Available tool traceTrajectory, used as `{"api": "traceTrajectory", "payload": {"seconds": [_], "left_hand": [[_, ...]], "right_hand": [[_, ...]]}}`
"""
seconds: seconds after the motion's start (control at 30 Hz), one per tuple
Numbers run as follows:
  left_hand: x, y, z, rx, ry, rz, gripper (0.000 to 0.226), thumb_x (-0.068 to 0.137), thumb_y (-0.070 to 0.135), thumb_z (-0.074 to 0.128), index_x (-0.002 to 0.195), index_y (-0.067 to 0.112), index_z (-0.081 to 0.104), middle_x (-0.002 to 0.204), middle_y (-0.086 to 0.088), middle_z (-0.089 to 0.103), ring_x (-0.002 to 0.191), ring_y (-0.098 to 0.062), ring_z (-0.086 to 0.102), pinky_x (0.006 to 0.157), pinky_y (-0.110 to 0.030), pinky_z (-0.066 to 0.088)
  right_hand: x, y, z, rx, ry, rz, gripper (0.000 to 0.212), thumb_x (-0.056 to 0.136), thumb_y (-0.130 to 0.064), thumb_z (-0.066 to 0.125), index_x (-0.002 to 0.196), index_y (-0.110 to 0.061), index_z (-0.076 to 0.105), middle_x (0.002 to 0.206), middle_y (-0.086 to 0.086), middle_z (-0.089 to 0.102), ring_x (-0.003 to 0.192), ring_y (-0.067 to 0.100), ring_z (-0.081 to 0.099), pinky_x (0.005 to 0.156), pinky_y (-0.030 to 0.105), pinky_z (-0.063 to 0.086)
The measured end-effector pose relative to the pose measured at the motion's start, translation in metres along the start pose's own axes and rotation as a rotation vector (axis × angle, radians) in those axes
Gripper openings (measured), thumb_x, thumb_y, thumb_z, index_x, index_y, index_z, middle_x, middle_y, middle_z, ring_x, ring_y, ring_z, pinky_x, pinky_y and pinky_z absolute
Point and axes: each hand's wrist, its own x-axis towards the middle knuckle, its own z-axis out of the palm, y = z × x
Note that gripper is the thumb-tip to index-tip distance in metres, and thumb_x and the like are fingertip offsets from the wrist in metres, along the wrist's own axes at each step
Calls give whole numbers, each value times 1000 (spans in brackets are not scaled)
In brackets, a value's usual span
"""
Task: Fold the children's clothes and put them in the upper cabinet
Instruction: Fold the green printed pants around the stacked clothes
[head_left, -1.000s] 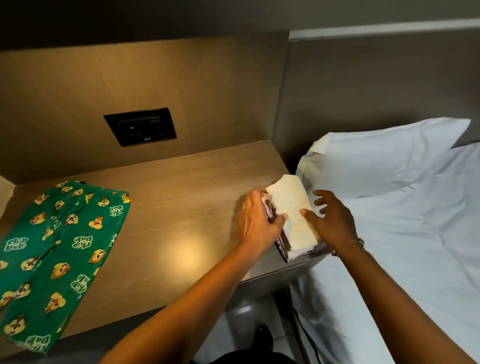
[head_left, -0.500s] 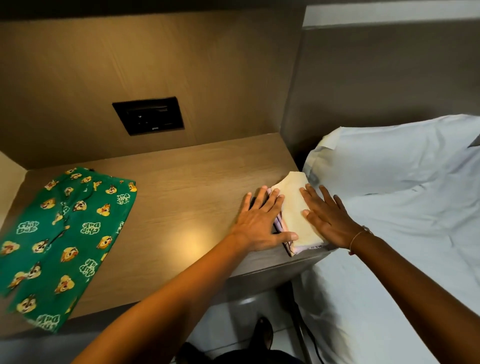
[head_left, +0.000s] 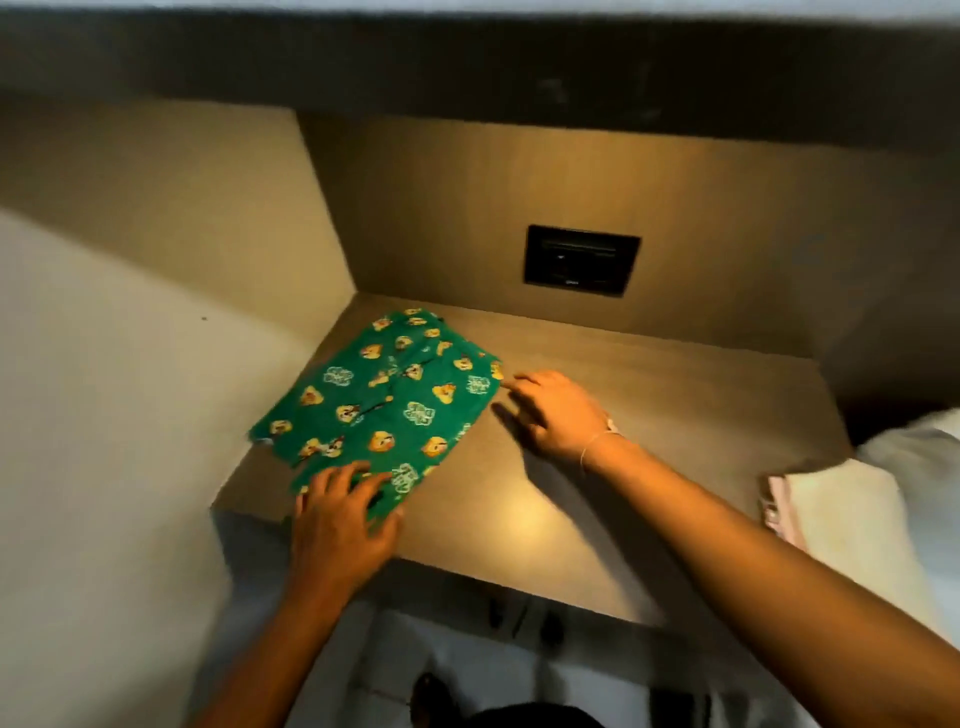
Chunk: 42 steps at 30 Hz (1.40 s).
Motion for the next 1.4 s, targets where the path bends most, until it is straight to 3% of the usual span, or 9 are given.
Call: {"api": "traceTrajectory", "payload": {"seconds": [0.2,0.37,0.53,0.6,0.73,0.93,1.1,1.27,1.4], "left_hand": [[-31,-55,-4,-19,-51,23,37,73,48,59,102,29,73,117,4,68,111,-24,62,81,-41,42],[-27,-73,-3,-183,-16,46,16,77,29,66,91,31,73,115,8,71,113,-16,63,93,-44,44],[1,-67,-10,-505,-41,-143,13,91,16,64,100,25,68,106,-9,71,96,-20,67,77,-39,59],[20,-56,-26,-656,-55,-149,24,89,9,66,89,33,68,95,0,72,92,-23,69,72,-34,58],[68,-35,-76,-834,47,2,22,81,14,62,88,33,72,83,16,73,76,1,68,64,-10,51],[172,17,-78,-823,74,-111,19,90,1,61,107,1,69,90,-14,69,67,-6,60,67,-21,50],[208,63,-121,-1061,301,-183,21,93,5,57,112,4,66,73,-2,63,42,3,54,37,-11,38],[152,66,-151,-1278,346,100,36,90,2,51,94,31,72,87,15,74,74,-5,70,59,-19,57],[106,45,-92,-1007,99,219,18,84,-6,59,97,4,67,86,16,74,78,4,66,75,-12,53]], "right_hand": [[72,-1,21,-162,-113,-85,40,87,-23,59,126,-26,59,137,4,55,120,28,49,96,44,47],[51,14,26,-171,19,-52,17,91,-28,55,103,-28,67,109,-2,67,101,21,55,80,37,50],[-13,17,8,-59,191,91,6,86,-33,65,89,-28,64,79,-2,60,77,21,52,59,28,36],[-31,17,-16,16,244,50,5,89,-27,60,90,-24,65,77,1,61,75,25,52,60,30,33],[-47,20,-79,134,417,5,15,87,-27,56,93,-19,68,86,0,69,80,22,55,71,37,44],[-10,40,-130,200,406,319,13,85,-17,64,93,-18,74,93,8,74,92,29,65,81,37,49],[-17,37,-179,161,659,358,14,86,-20,61,92,-19,73,91,7,74,90,29,65,78,40,51],[-119,7,-178,-151,844,166,15,92,-30,54,95,-24,68,91,-6,70,82,20,56,70,37,46],[-191,-1,-101,-129,606,293,13,86,-27,61,92,-23,71,85,-2,70,77,25,59,64,40,49]]}}
